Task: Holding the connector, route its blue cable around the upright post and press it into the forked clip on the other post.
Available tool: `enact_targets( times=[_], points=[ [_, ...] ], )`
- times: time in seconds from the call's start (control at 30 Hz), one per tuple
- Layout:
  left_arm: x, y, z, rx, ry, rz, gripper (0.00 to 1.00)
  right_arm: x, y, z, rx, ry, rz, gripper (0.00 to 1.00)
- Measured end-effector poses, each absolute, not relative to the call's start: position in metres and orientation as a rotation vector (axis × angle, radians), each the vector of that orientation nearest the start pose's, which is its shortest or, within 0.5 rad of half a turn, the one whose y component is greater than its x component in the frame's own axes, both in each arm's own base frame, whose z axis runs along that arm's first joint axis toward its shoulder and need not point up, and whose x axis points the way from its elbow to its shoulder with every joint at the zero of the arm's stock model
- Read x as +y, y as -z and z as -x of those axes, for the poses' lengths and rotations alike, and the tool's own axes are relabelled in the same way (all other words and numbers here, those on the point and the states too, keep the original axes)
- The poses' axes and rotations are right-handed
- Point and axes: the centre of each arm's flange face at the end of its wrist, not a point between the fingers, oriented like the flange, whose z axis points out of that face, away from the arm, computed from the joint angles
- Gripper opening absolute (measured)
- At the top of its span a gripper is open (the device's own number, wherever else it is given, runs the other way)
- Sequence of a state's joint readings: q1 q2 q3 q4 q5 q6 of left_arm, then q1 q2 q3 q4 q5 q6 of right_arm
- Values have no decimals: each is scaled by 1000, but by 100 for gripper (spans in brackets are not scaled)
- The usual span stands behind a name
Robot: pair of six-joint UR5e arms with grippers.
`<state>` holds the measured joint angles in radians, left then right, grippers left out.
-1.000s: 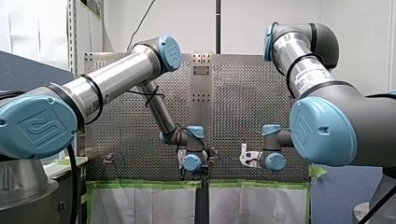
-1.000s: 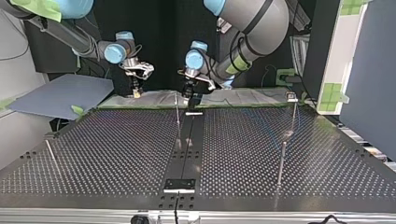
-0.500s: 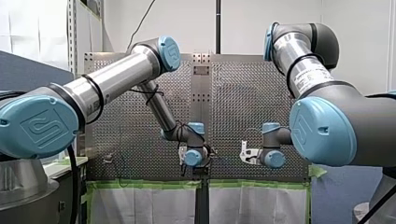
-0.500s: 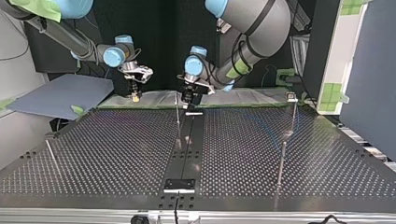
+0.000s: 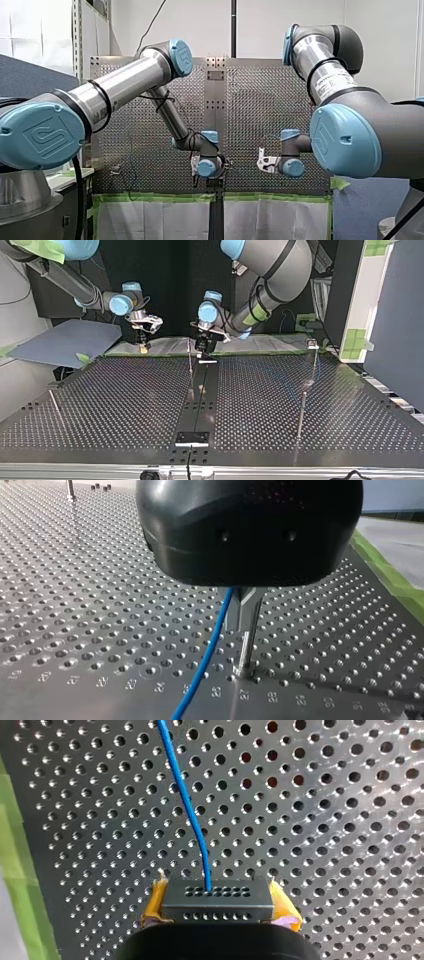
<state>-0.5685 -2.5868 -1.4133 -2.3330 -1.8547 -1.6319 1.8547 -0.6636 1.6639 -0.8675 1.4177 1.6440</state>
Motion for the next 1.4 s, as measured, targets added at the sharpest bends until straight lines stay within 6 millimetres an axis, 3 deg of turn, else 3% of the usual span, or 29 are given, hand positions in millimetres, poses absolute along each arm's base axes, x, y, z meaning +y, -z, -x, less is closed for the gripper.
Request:
enact_targets(
  times=[1.3, 1.37, 1.4],
  points=[
    [-462, 2, -566, 1622, 233, -178, 0, -591, 0, -323, -1114, -1515, -1584, 0],
    [-462, 2, -566, 1623, 233, -179, 20, -591, 0, -323, -1114, -1515, -1584, 0],
    [-462, 2, -566, 1624, 232, -180, 20, -591, 0, -323, -1114, -1515, -1584, 0]
  ],
)
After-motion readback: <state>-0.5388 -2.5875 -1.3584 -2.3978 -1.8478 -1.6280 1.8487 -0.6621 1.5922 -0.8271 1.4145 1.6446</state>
